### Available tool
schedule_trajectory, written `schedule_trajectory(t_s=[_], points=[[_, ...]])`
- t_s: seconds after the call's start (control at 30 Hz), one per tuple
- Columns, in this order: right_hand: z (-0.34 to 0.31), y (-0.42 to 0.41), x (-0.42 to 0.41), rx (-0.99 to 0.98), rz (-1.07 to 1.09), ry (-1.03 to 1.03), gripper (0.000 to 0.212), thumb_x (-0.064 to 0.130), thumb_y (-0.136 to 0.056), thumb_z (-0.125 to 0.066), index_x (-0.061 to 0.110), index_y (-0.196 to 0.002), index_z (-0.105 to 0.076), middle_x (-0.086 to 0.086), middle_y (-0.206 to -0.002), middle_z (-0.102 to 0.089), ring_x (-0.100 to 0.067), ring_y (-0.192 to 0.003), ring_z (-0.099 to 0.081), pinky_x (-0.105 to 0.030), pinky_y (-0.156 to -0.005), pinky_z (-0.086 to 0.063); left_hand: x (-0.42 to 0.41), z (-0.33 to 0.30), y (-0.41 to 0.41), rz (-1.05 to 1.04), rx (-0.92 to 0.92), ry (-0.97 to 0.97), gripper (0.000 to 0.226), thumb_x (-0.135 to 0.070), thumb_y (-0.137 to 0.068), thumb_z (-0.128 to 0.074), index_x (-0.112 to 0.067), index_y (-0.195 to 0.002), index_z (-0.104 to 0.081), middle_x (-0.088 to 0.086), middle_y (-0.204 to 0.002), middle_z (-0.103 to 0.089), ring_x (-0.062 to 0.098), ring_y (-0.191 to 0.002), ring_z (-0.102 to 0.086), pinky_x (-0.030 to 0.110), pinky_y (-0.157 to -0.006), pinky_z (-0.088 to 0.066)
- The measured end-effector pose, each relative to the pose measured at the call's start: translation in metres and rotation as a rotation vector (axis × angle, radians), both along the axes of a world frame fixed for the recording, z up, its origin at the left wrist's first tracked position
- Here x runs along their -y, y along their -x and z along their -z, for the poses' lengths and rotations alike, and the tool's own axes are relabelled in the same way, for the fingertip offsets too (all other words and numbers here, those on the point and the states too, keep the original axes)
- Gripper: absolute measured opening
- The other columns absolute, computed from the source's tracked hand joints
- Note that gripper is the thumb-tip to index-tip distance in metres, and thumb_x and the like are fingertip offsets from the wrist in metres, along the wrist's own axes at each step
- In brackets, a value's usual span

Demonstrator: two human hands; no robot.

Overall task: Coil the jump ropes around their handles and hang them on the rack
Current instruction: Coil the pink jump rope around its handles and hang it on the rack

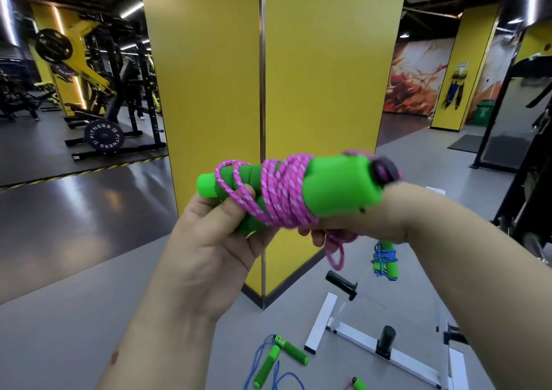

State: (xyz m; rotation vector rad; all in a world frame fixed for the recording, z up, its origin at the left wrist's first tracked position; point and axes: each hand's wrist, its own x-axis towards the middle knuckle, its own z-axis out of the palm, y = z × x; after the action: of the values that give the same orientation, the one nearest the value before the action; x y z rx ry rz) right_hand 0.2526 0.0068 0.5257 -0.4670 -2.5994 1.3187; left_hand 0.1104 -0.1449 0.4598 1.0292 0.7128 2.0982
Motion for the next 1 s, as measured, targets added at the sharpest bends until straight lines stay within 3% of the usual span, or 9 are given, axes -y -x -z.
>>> schedule_trajectory(t_s=[0.07, 0.13, 0.23, 0.4, 0.47, 0.57, 0.67, 0.83, 1.0], points=[[0.006, 0.002, 0.003, 0.018, 0.003, -0.023, 0.030, 0.022, -0.096, -0.066, 0.031, -0.068, -0.075, 0.008, -0.059, -0.063, -0.010, -0.053, -0.059, -0.026, -0.057, -0.053, -0.005, -0.006, -0.001, -0.104, 0.047, 0.019, 0.019, -0.019, -0.082, -0.067, -0.017, -0.102, -0.068, 0.003, -0.105, -0.075, 0.018, -0.089, -0.074, 0.032, -0.071, -0.061], [0.004, 0.002, 0.009, -0.005, 0.060, -0.093, 0.020, 0.028, -0.099, -0.060, 0.021, -0.085, -0.073, -0.004, -0.064, -0.062, -0.017, -0.050, -0.054, -0.030, -0.049, -0.046, -0.008, -0.010, 0.001, -0.219, 0.052, 0.041, 0.024, -0.015, -0.081, -0.067, -0.016, -0.105, -0.064, 0.005, -0.106, -0.073, 0.020, -0.089, -0.075, 0.035, -0.074, -0.061], [0.003, -0.002, 0.011, 0.048, 0.101, -0.230, 0.031, 0.045, -0.094, -0.060, 0.016, -0.097, -0.071, -0.025, -0.082, -0.064, -0.022, -0.053, -0.049, -0.031, -0.048, -0.040, -0.013, -0.011, 0.000, -0.337, 0.076, 0.052, 0.039, -0.016, -0.078, -0.071, -0.014, -0.115, -0.059, 0.012, -0.113, -0.069, 0.023, -0.092, -0.075, 0.039, -0.078, -0.061], [-0.004, -0.010, 0.023, 0.030, 0.160, -0.502, 0.022, 0.024, -0.094, -0.055, 0.035, -0.095, -0.073, -0.006, -0.067, -0.055, -0.011, -0.045, -0.040, -0.025, -0.045, -0.037, -0.024, -0.009, -0.004, -0.522, 0.118, 0.067, 0.026, -0.004, -0.091, -0.071, -0.022, -0.099, -0.054, 0.004, -0.101, -0.071, 0.023, -0.089, -0.074, 0.038, -0.074, -0.062], [-0.008, -0.014, 0.028, -0.027, 0.186, -0.600, 0.020, 0.027, -0.096, -0.055, 0.034, -0.092, -0.073, -0.004, -0.071, -0.061, -0.017, -0.054, -0.052, -0.031, -0.051, -0.049, -0.027, -0.009, -0.003, -0.623, 0.063, 0.080, 0.030, -0.004, -0.090, -0.075, -0.024, -0.095, -0.054, -0.009, -0.085, -0.070, 0.020, -0.085, -0.071, 0.038, -0.073, -0.062], [-0.013, -0.018, 0.033, -0.174, 0.162, -0.522, 0.019, 0.040, -0.095, -0.060, 0.029, -0.087, -0.073, -0.004, -0.076, -0.067, -0.025, -0.068, -0.065, -0.050, -0.067, -0.057, -0.028, -0.009, -0.002, -0.709, -0.049, 0.122, 0.033, -0.010, -0.089, -0.079, -0.028, -0.097, -0.053, -0.017, -0.081, -0.069, 0.016, -0.085, -0.070, 0.041, -0.077, -0.064], [-0.016, -0.017, 0.032, -0.255, 0.131, -0.405, 0.027, 0.046, -0.096, -0.057, 0.025, -0.087, -0.073, -0.010, -0.077, -0.068, -0.038, -0.075, -0.064, -0.060, -0.070, -0.055, -0.029, -0.012, -0.007, -0.744, -0.137, 0.197, 0.037, -0.018, -0.084, -0.084, -0.032, -0.100, -0.054, -0.004, -0.097, -0.070, 0.019, -0.090, -0.073, 0.051, -0.081, -0.063], [-0.016, -0.015, 0.034, -0.336, -0.005, -0.338, 0.020, 0.036, -0.098, -0.053, 0.026, -0.090, -0.068, 0.002, -0.079, -0.066, -0.022, -0.076, -0.061, -0.050, -0.072, -0.050, -0.026, -0.022, -0.016, -0.852, -0.291, 0.320, 0.040, -0.020, -0.086, -0.081, -0.037, -0.096, -0.046, -0.010, -0.094, -0.062, 0.005, -0.080, -0.067, 0.050, -0.076, -0.062], [-0.023, -0.009, 0.032, -0.375, -0.053, -0.155, 0.024, 0.003, -0.100, -0.048, 0.011, -0.095, -0.070, -0.010, -0.068, -0.063, -0.018, -0.064, -0.059, -0.028, -0.063, -0.049, -0.021, -0.033, -0.023, -0.844, -0.535, 0.411, 0.036, -0.017, -0.090, -0.071, -0.033, -0.098, -0.040, -0.004, -0.095, -0.058, 0.026, -0.082, -0.069, 0.054, -0.068, -0.060]])
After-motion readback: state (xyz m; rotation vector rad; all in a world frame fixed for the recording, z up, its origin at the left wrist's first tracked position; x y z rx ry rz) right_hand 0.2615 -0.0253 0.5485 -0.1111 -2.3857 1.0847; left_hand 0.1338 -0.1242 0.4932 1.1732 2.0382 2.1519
